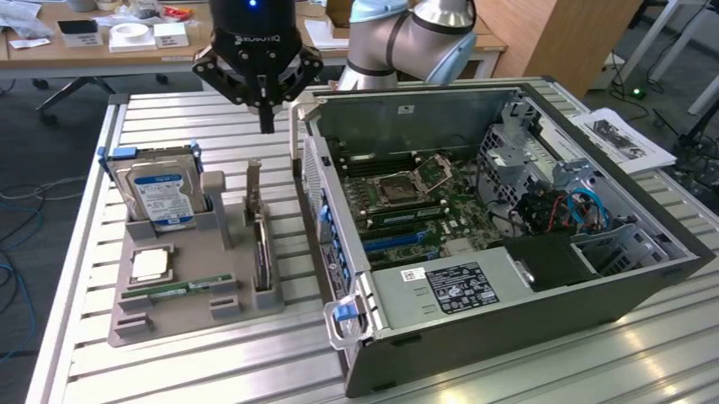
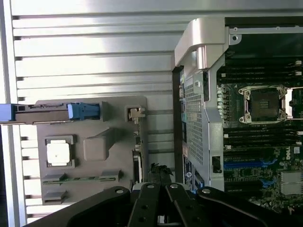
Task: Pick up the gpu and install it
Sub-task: 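Reach for the gpu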
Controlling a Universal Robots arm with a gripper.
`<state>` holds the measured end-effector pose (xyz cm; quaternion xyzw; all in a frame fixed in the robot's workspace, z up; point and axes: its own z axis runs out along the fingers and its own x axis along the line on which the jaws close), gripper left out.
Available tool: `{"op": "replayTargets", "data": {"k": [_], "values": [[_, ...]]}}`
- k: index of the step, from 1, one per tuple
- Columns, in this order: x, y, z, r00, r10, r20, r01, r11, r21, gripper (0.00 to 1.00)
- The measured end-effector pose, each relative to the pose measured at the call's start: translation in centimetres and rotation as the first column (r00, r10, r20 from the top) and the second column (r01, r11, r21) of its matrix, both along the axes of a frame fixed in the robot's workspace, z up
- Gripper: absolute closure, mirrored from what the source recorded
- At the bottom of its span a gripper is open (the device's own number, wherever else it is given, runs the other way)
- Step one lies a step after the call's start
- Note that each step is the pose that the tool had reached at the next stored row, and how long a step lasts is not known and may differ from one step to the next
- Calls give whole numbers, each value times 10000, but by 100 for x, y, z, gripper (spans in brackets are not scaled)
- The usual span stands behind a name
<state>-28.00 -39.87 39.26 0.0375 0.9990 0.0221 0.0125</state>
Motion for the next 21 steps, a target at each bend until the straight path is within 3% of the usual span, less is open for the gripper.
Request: {"op": "replayTargets", "data": {"k": [7, 14, 17, 21], "values": [[-159, 0, -2, 10000, 1, -1, -1, 10000, -1, 89], [-167, -3, -2, 10000, 1, -1, -1, 10000, 0, 89], [-167, -40, -2, 10000, 1, -1, -1, 10000, 0, 89], [-171, -131, -2, 10000, 1, 0, -1, 10000, 0, 89]]}}
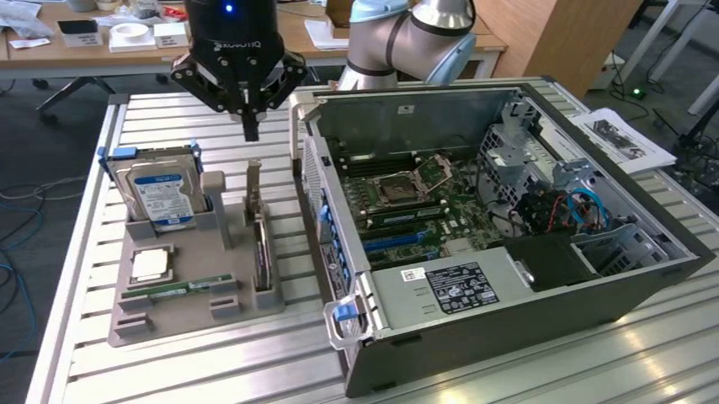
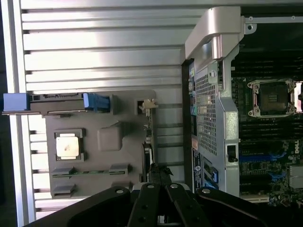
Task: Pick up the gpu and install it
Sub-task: 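Reach for the gpu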
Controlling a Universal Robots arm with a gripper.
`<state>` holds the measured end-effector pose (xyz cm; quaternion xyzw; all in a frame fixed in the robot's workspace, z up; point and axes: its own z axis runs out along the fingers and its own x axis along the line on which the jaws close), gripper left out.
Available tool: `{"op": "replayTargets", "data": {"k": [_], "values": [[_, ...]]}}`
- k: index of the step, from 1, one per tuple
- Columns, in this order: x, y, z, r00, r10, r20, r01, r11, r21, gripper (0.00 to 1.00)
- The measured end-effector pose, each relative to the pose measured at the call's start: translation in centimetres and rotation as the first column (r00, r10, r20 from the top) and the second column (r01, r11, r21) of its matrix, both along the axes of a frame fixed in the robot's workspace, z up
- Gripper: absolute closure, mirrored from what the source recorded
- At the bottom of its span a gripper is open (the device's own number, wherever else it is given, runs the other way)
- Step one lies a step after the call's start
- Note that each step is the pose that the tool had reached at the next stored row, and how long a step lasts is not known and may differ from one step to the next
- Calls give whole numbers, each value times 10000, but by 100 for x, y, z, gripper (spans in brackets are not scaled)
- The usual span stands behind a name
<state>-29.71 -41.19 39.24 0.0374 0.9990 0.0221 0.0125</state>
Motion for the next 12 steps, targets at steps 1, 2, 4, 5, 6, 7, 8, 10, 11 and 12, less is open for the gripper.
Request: {"op": "replayTargets", "data": {"k": [1, 2, 4, 5, 6, 7, 8, 10, 11, 12], "values": [[-4, -22, 0, 10000, 0, 0, 0, 10000, 0, 89], [-9, -47, 0, 10000, 0, -1, 0, 10000, 0, 89], [-16, -94, 0, 10000, -1, 0, 1, 10000, 0, 89], [-19, -119, 0, 10000, 0, -1, 0, 10000, 0, 89], [-23, -144, 0, 10000, 0, 0, 0, 10000, 1, 89], [-27, -171, 0, 10000, 0, -1, 0, 10000, 0, 89], [-31, -196, 0, 10000, 1, -1, -1, 10000, 0, 89], [-38, -241, 0, 10000, 0, -1, 0, 10000, 1, 89], [-41, -264, 0, 10000, 0, 0, 0, 10000, 1, 89], [-44, -285, 0, 10000, 0, 0, 0, 10000, 0, 89]]}}
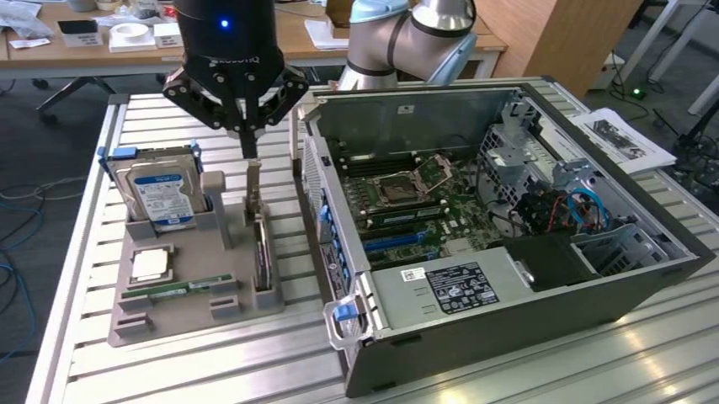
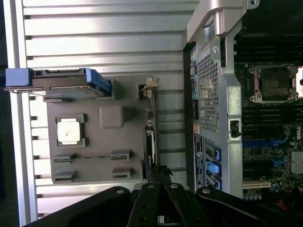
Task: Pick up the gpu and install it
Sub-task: 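Reach for the gpu, then pick up the gpu and move the gpu toward the slot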
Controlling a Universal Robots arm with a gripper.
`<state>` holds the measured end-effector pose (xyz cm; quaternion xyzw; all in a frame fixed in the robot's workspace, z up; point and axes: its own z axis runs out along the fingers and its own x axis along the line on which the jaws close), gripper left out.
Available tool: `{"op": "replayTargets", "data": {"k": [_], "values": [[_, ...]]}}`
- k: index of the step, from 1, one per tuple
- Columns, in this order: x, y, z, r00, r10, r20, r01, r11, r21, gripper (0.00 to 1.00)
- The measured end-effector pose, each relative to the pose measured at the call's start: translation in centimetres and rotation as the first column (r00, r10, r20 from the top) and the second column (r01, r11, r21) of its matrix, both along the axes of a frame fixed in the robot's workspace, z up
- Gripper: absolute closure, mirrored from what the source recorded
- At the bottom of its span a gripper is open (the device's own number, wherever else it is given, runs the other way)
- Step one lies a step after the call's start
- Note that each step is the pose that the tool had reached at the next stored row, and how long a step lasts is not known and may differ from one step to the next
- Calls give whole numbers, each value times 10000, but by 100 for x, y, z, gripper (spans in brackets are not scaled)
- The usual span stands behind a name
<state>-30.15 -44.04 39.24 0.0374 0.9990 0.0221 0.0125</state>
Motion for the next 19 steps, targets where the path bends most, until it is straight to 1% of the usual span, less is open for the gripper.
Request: {"op": "replayTargets", "data": {"k": [2, 3, 17, 18, 19], "values": [[-6, -41, 0, 10000, -1, 0, 1, 10000, 0, 89], [-8, -53, 0, 10000, 0, -1, 0, 10000, -1, 89], [-8, -55, 0, 10000, 0, 0, 0, 10000, 0, 89], [-9, -55, 0, 10000, 0, 0, 0, 10000, 0, 89], [-8, -55, 0, 10000, 0, 0, 0, 10000, 0, 83]]}}
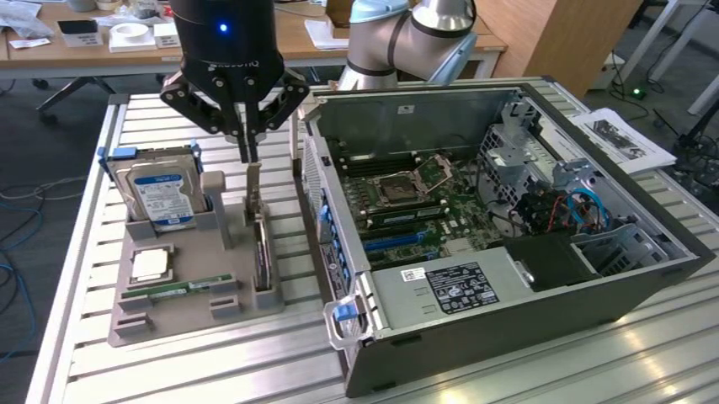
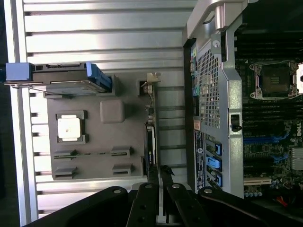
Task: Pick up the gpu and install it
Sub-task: 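Pick up the gpu and move the gpu toward the slot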
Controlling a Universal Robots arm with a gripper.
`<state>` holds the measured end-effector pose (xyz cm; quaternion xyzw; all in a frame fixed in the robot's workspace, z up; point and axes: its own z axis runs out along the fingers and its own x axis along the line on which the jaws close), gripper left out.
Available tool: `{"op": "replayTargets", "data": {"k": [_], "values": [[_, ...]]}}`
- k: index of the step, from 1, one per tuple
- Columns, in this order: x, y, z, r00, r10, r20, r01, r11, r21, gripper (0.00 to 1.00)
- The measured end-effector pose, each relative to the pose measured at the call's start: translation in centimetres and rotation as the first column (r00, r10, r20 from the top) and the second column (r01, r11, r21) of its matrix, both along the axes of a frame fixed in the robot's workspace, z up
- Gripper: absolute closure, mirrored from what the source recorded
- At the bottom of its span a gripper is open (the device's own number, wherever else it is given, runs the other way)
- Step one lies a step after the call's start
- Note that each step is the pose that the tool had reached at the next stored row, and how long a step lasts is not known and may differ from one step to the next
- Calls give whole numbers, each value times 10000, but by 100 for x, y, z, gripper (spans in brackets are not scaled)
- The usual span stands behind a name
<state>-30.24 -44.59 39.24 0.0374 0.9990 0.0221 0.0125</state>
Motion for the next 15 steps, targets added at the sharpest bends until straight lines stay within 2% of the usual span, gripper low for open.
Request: {"op": "replayTargets", "data": {"k": [1, 3, 5, 6, 7, 8, 11, 15], "values": [[0, 0, 0, 10000, 0, 0, 0, 10000, 0, 83], [0, 0, 0, 10000, 0, 0, 0, 10000, 0, 71], [0, 0, 0, 10000, 0, 0, 0, 10000, 0, 71], [0, 0, 0, 10000, 0, -1, 0, 10000, 0, 65], [0, 0, 0, 10000, 0, -1, 0, 10000, 0, 65], [0, 0, 0, 10000, 1, 0, -1, 10000, 0, 58], [-1, 0, -14, 10000, 0, 1, 0, 10000, 4, 58], [0, 0, -86, 10000, 0, -1, 0, 10000, 2, 58]]}}
